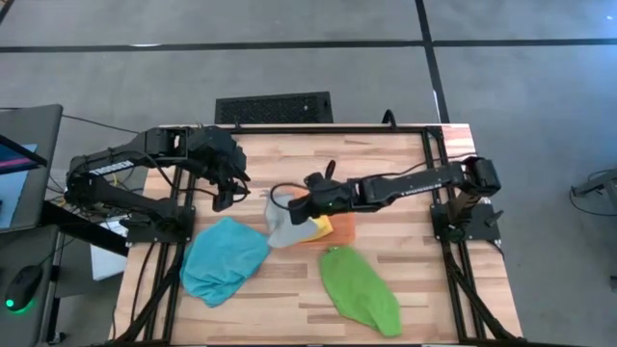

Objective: Sort microfiber towel by color & place in baskets
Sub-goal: Stack the gray towel on top of the yellow towel into the orange bin

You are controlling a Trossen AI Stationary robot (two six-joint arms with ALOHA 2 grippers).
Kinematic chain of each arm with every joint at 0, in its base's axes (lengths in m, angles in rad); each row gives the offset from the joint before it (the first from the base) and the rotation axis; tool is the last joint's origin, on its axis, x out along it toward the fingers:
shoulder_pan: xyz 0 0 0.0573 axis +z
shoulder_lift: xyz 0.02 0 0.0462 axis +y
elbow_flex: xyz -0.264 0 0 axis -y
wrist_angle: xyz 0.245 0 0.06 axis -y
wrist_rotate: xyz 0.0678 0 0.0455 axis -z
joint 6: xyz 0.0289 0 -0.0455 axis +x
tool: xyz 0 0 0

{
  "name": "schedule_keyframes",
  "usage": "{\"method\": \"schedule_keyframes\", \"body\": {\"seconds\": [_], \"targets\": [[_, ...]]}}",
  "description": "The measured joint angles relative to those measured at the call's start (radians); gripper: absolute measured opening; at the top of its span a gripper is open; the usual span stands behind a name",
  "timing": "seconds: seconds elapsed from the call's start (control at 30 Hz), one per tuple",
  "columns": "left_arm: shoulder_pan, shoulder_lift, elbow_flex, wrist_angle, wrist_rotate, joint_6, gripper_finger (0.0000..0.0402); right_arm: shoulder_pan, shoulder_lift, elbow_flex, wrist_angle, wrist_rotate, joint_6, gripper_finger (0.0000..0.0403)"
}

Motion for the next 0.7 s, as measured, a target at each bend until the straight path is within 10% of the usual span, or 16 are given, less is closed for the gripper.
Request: {"method": "schedule_keyframes", "body": {"seconds": [0.7], "targets": [[0.0,0.001,0.0,0.001,0.001,-0.023,0.0167,-0.019,0.0,0.0,-0.513,0.09,0.003,0.0005]]}}
